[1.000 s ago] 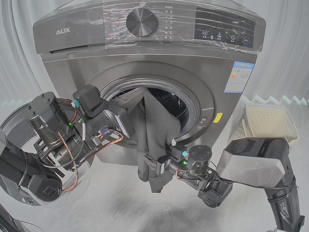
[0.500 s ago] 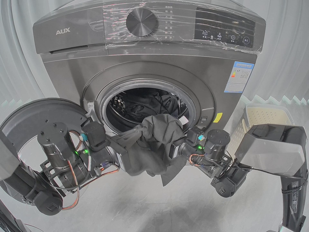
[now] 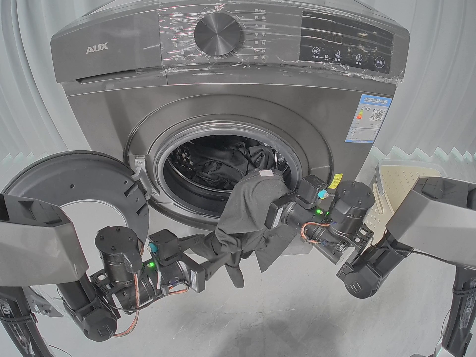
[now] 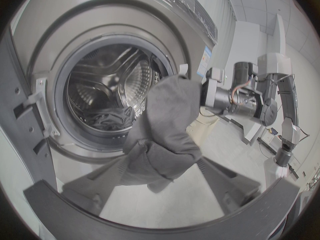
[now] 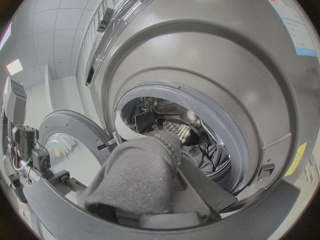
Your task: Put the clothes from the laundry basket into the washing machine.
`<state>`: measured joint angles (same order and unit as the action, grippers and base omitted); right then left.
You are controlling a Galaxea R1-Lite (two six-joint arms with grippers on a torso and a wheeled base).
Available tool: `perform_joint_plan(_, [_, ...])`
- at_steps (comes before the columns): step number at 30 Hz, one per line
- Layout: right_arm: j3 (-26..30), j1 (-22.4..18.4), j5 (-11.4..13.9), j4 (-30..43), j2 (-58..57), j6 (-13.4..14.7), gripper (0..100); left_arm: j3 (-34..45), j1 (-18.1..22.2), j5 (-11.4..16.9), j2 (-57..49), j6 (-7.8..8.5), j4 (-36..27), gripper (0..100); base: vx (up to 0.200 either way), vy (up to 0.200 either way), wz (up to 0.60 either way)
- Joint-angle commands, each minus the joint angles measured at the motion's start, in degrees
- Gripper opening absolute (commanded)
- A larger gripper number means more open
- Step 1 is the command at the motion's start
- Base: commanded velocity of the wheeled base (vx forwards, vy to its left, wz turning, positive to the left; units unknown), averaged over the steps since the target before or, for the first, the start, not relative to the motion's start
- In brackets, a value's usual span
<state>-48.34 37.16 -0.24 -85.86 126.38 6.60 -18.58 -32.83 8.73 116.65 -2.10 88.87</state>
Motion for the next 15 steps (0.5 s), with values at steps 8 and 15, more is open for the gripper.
perform_joint_plan(8, [-0.18, -0.42, -0.02, -0.1, -1.58, 0.08, 0, 4.87, 0.22, 2.08, 1.39, 1.39, 0.08, 100, 0.0, 0.0, 0.0])
perform_joint_plan(15, [0.26, -0.07, 0.24, -0.45, -3.42, 0.26, 0, 6.71, 0.4, 4.1, 1.39, 2.98, 0.08, 100, 0.0, 0.0, 0.0])
